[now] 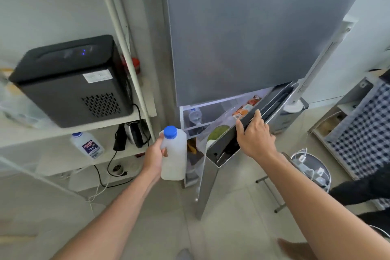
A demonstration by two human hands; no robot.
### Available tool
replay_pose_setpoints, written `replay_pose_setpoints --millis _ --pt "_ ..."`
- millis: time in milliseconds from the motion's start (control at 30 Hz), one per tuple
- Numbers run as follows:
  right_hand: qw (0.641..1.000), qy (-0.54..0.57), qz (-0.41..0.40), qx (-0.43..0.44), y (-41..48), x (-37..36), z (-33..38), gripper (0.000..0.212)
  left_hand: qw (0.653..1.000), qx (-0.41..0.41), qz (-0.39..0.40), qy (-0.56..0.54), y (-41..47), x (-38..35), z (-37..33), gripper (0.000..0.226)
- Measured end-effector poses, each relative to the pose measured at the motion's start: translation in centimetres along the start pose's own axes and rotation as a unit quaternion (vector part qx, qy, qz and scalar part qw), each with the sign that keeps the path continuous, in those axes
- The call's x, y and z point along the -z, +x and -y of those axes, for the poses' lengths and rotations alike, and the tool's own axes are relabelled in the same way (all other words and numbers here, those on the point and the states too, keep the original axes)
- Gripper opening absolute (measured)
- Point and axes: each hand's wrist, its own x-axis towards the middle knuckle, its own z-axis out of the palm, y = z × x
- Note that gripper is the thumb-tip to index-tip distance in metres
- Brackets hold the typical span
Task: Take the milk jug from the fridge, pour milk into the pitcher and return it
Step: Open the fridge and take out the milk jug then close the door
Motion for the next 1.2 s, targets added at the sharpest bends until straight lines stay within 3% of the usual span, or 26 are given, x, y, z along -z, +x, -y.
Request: replay_pose_setpoints --millis 200,500,733,933,1100,1200 --pt "0.998 -0.017 0.023 0.062 0.8 -2.3 1.7 0.073 1.000 0.016 -0.021 0.002 0.4 2.7 -1.9 0.073" --pt "0.975 -0.095 0.103 0.171 1.2 -5.1 3.7 0.076 0.999 0.004 -0.041 0.013 0.4 4.2 -3.7 0.073" --pt "0.962 -0.111 0.156 0.197 2.5 -5.4 4.2 0.080 0.999 -0.017 -0.021 0.019 0.6 4.2 -4.3 0.071" --pt "0.965 -0.068 0.100 0.231 2.0 -5.2 4.4 0.071 1.000 0.003 -0.025 -0.011 0.4 3.9 -5.0 0.068" --pt "0.941 -0.028 0.194 0.276 1.0 -6.2 6.3 0.079 0.999 0.008 -0.028 -0.038 -0.6 3.6 -5.4 0.072" --pt "0.923 -0.016 0.241 0.301 0.8 -7.3 8.2 0.087 0.997 -0.004 -0.029 -0.065 -1.4 3.6 -5.7 0.062"
